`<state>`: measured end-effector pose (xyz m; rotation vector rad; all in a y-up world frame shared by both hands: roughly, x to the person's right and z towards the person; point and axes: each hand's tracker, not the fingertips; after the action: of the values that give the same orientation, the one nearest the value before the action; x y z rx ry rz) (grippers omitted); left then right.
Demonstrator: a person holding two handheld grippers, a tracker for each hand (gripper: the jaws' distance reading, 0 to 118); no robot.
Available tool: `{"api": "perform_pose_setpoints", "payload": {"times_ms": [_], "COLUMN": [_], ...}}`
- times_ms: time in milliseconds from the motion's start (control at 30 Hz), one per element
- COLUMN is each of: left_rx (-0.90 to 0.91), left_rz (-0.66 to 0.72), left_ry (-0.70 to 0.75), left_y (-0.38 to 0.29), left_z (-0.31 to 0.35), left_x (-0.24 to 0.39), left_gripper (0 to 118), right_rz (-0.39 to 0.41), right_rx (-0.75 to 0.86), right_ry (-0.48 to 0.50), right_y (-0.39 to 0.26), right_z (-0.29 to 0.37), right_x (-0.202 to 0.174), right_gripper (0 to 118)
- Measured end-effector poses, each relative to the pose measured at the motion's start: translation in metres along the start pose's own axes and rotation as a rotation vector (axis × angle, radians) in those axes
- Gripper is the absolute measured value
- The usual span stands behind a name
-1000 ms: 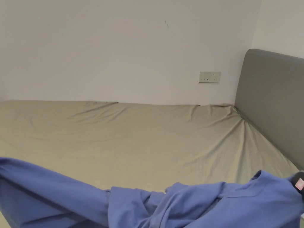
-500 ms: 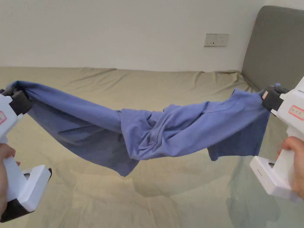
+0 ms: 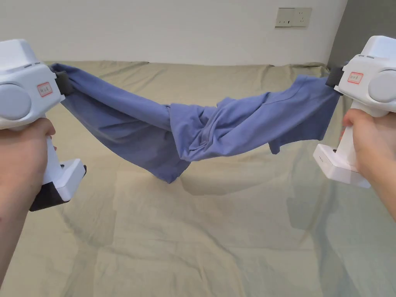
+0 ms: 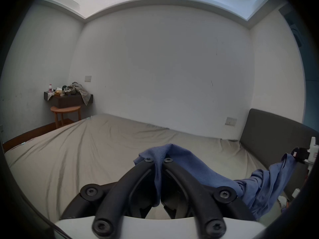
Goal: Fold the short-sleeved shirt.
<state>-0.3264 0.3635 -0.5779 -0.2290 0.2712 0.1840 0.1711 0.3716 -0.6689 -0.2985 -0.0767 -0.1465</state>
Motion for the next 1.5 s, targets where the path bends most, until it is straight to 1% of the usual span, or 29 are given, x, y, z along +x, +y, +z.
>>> {"api": "perform_pose_setpoints", "payload": {"times_ms": [100,167,233,300,333,367,467,600,667,700,800,867,900,933,967,1033,1100,1133,1167,1200,1233,1267,1300,1333,1367,1400,1433,1467,1500], "left_rx": [-0.039,-0.102,-0.155,-0.175,-0.183,-0.185,-0.186,-0.185,-0.200,-0.197,-0.253,-0.302,-0.320,-0.345,-0.367,-0.432,-0.450,-0.486,-0.517,-0.560,-0.633,-0.622,-0.455,-0.421,-0.395,-0.351,-0.268,-0.181,-0.120], "left_rz": [0.002,-0.037,-0.029,-0.020,-0.030,-0.035,-0.033,0.014,0.033,0.052,-0.002,-0.014,-0.020,-0.017,0.006,0.046,0.019,0.001,0.025,0.050,0.073,0.072,0.053,0.069,0.078,0.096,0.123,0.154,0.170], "left_ry": [0.001,0.019,0.008,0.002,0.011,0.008,0.006,0.014,0.017,0.019,0.021,0.018,0.037,0.053,0.055,0.065,0.072,0.088,0.081,0.073,0.080,0.060,0.042,0.024,0.019,0.035,0.024,-0.005,-0.030], "left_y": [-0.026,-0.044,-0.059,-0.074,-0.081,-0.088,-0.102,-0.121,-0.131,-0.137,-0.156,-0.170,-0.178,-0.189,-0.201,-0.221,-0.235,-0.242,-0.247,-0.248,-0.246,-0.242,-0.224,-0.209,-0.192,-0.173,-0.154,-0.138,-0.123], "left_z": [-0.007,-0.012,-0.009,0.000,0.008,0.018,0.058,0.129,0.172,0.190,0.246,0.275,0.283,0.291,0.293,0.293,0.294,0.293,0.291,0.290,0.290,0.298,0.315,0.322,0.331,0.348,0.362,0.376,0.389], "left_x": [-0.002,-0.004,-0.011,-0.022,-0.026,-0.032,-0.050,-0.073,-0.083,-0.086,-0.093,-0.097,-0.098,-0.100,-0.105,-0.112,-0.112,-0.115,-0.119,-0.124,-0.127,-0.126,-0.126,-0.126,-0.125,-0.123,-0.121,-0.120,-0.118], "left_gripper": [2,2,2,2,2,2,2,2,2,2,2,2,2,2,2,2,2,3,8,47,96,118,106,102,104,112,118,118,118], "right_rz": [0.032,0.032,0.020,0.030,0.028,0.059,0.080,0.052,0.049,0.068,0.080,0.079,0.073,0.130,0.148,0.142,0.137,0.145,0.155,0.146,0.162,0.157,0.121,0.124,0.111,0.088,0.043,0.004,-0.023], "right_rx": [-0.054,-0.085,-0.121,-0.150,-0.151,-0.172,-0.183,-0.251,-0.282,-0.311,-0.364,-0.386,-0.419,-0.446,-0.456,-0.494,-0.523,-0.542,-0.577,-0.597,-0.607,-0.597,-0.510,-0.434,-0.385,-0.331,-0.238,-0.154,-0.095], "right_ry": [-0.019,-0.013,-0.004,-0.005,0.013,0.012,0.050,0.101,0.110,0.123,0.145,0.122,0.121,0.114,0.097,0.083,0.061,0.067,0.046,0.044,0.037,0.047,0.094,0.070,0.051,0.043,0.065,0.089,0.086], "right_y": [-0.022,-0.037,-0.052,-0.066,-0.073,-0.079,-0.095,-0.117,-0.132,-0.138,-0.162,-0.181,-0.193,-0.207,-0.221,-0.245,-0.259,-0.263,-0.264,-0.263,-0.257,-0.248,-0.230,-0.211,-0.190,-0.172,-0.157,-0.142,-0.130], "right_z": [-0.012,-0.015,-0.012,-0.005,0.003,0.012,0.047,0.099,0.132,0.145,0.192,0.220,0.225,0.233,0.239,0.241,0.240,0.239,0.239,0.240,0.244,0.253,0.272,0.288,0.305,0.322,0.345,0.365,0.382], "right_x": [0.000,0.002,0.007,0.014,0.019,0.020,0.035,0.057,0.067,0.070,0.085,0.091,0.095,0.095,0.095,0.099,0.102,0.105,0.108,0.111,0.114,0.119,0.122,0.124,0.124,0.125,0.128,0.129,0.130], "right_gripper": [3,3,3,3,3,3,3,3,3,3,3,3,3,3,3,3,3,3,9,38,79,116,115,103,100,103,111,118,118]}}
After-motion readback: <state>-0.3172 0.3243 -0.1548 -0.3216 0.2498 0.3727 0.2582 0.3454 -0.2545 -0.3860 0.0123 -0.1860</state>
